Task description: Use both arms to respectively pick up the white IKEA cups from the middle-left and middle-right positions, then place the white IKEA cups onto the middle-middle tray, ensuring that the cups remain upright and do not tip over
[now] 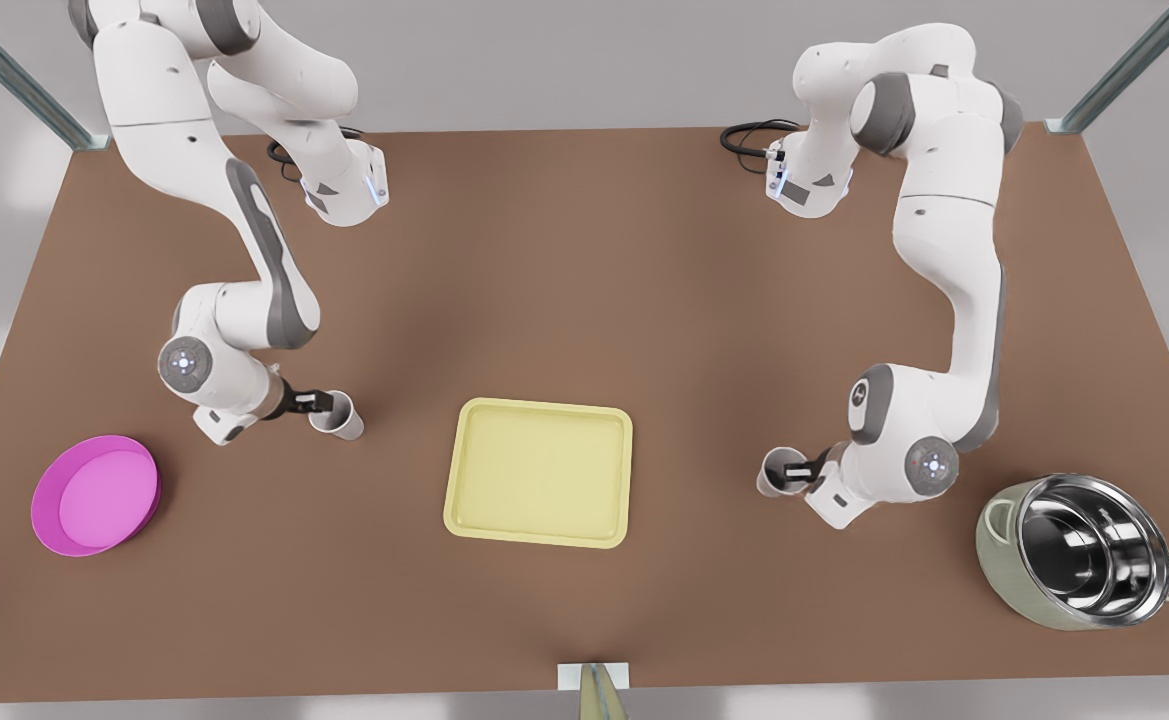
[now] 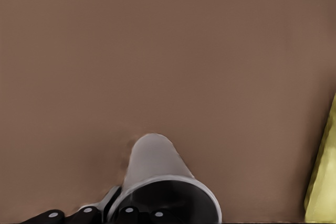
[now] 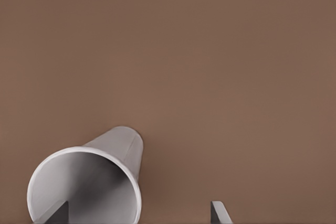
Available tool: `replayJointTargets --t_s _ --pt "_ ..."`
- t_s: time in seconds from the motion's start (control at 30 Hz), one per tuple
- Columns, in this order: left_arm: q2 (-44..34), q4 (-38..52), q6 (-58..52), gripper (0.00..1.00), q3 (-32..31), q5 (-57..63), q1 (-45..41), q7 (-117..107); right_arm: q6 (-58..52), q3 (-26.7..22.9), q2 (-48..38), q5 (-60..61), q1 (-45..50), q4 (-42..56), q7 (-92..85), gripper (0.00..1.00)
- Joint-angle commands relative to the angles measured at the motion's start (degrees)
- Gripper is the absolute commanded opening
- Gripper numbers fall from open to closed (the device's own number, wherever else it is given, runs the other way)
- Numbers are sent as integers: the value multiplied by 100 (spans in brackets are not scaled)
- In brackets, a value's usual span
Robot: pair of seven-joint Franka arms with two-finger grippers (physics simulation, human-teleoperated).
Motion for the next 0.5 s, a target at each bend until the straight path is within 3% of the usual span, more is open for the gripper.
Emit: replayJointTargets --t_s 0.0,0.13,0.2,0.4,0.47 --pt "-8 46 -85 21 -353 -14 -220 -3437 294 -3 93 18 -18 -15 -25 100" --pt "185 450 38 21 -731 -23 -1231 -5828 443 -12 207 18 -53 -77 -25 100" --pt "572 758 925 21 -722 -23 -1706 -6882 681 -12 295 18 -71 -182 -25 100" --pt "1047 758 2481 21 -889 -32 -1785 -7076 989 -12 383 9 -62 -358 -25 99" --pt "1109 749 2473 21 -889 -23 -1803 -7076 1050 -12 444 9 -53 -358 -25 75"
